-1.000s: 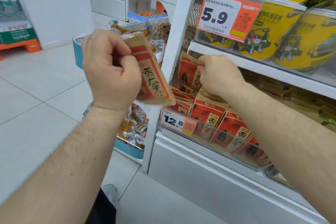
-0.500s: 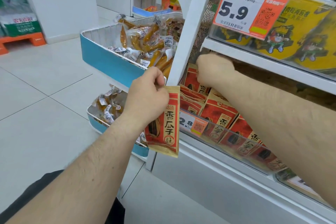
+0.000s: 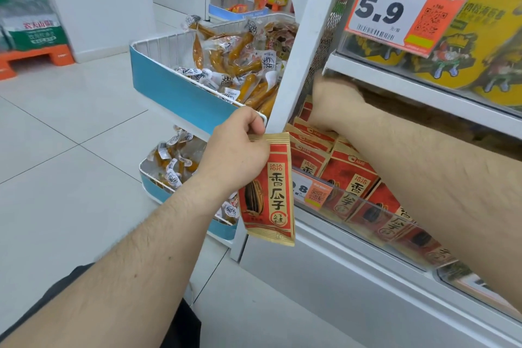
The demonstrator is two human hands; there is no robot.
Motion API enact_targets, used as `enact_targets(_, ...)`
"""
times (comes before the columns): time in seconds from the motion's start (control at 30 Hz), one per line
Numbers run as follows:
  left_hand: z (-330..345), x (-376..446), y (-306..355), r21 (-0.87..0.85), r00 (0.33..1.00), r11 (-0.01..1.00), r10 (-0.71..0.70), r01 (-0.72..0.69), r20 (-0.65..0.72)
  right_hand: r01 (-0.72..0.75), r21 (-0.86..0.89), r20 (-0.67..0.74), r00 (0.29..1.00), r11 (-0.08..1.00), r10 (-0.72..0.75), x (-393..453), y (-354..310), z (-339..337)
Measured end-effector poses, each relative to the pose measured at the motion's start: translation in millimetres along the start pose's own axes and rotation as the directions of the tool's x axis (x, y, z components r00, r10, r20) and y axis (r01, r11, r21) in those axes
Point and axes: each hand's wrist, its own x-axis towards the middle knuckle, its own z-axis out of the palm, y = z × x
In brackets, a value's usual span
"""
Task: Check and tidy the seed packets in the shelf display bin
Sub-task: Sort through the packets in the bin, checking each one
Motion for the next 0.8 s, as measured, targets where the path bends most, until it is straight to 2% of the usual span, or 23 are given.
enact_targets(0.13, -3.8, 0.8, -0.8, -0.004, 0.998, 1.0, 0.011, -0.011, 0.069, 0.011, -0.027, 0.134, 0.991, 1.0, -0.007, -3.5, -4.5, 5.8)
enact_targets(0.2, -5.8, -0.3, -1.6, -0.016, 0.993, 1.0, 0.025, -0.023, 0.113, 0.02, -0.046, 0.151, 0.988, 0.999, -0.012, -2.0, -2.8, 6.5)
enact_targets(0.33, -5.4, -3.8, -4.0, 0.014, 0.984, 0.999, 0.048, -0.051, 0.169, 0.021, -0.046, 0.131, 0.991, 0.999, -0.015, -6.1, -0.8, 5.7)
enact_targets(0.5, -2.8, -8.2, 1.8, -0.05, 0.97, 0.999, 0.013, -0.001, 0.243, 0.07, 0.109, 0.085, 0.993, 0.991, -0.08, -19.5, 9.7, -4.2)
enact_targets(0.57, -0.2, -9.5, 4.4, -0.091, 0.963, 0.996, 0.009, 0.016, 0.27, 0.138, 0.123, -0.009, 0.99, 0.983, -0.138, -39.5, 18.0, -4.3)
enact_targets(0.63, 2.3, -11.1, 8.7, -0.145, 0.959, 0.989, 0.005, 0.038, 0.284, 0.206, 0.239, -0.233, 0.961, 0.949, -0.15, -72.0, 25.1, -6.2)
enact_targets(0.67, 3.8, -12.2, 11.7, -0.183, 0.956, 0.982, 0.001, 0.055, 0.292, 0.23, 0.344, -0.351, 0.931, 0.91, -0.102, -90.2, 27.7, -9.2)
enact_targets(0.7, 6.1, -13.0, 14.2, -0.229, 0.953, 0.971, -0.002, 0.074, 0.303, 0.228, 0.468, -0.412, 0.911, 0.854, -0.017, -107.1, 30.1, -12.2)
enact_targets(0.73, 8.5, -14.1, 16.8, -0.277, 0.949, 0.956, -0.002, 0.095, 0.316, 0.198, 0.584, -0.406, 0.911, 0.788, 0.072, -120.6, 32.6, -13.9)
enact_targets(0.8, 15.2, -16.9, 20.7, -0.36, 0.942, 0.926, 0.011, 0.117, 0.334, 0.073, 0.731, -0.246, 0.956, 0.678, 0.162, -140.1, 37.0, -9.8)
